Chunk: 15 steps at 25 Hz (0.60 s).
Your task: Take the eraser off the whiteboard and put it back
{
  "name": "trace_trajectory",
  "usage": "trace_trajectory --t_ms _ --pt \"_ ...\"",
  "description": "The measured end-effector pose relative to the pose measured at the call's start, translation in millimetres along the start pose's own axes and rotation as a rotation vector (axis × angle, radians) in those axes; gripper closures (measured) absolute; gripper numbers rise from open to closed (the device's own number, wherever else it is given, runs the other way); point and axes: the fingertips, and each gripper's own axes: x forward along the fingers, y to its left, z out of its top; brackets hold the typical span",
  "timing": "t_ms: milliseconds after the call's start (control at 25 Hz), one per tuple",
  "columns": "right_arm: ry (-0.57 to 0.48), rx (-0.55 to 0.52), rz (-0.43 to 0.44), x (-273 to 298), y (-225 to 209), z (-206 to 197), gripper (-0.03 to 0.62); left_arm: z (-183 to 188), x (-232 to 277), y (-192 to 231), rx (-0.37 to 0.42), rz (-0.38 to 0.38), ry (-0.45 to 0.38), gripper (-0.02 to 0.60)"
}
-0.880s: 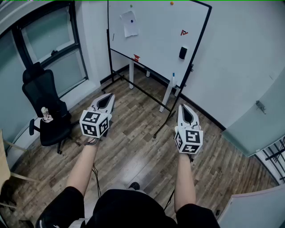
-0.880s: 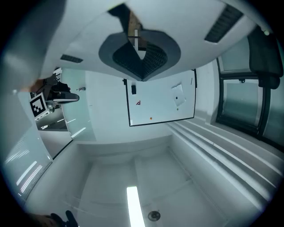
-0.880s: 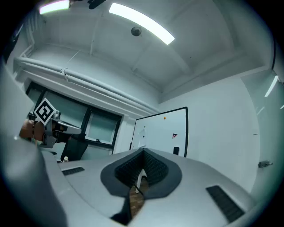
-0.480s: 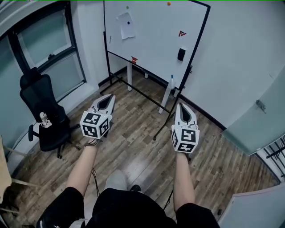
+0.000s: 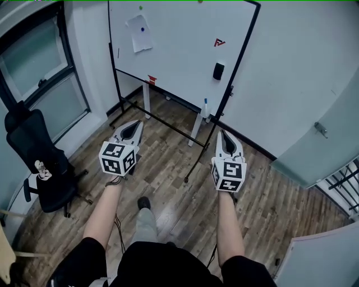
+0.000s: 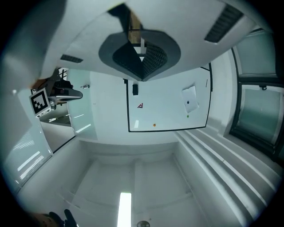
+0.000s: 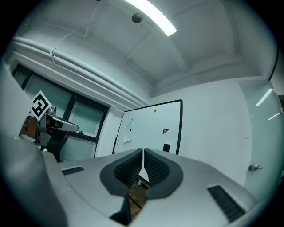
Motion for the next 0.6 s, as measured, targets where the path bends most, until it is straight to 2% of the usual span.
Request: trace_trajectory --t_ms 400,600 --pt "0.037 0.006 -0.103 163 -21 4 0.568 30 151 96 0.028 -0.112 -0.02 0.563" --pt "0.056 0.019 -0.159 230 -23 1 0.568 36 207 140 0.044 -0.167 -0.016 0.563"
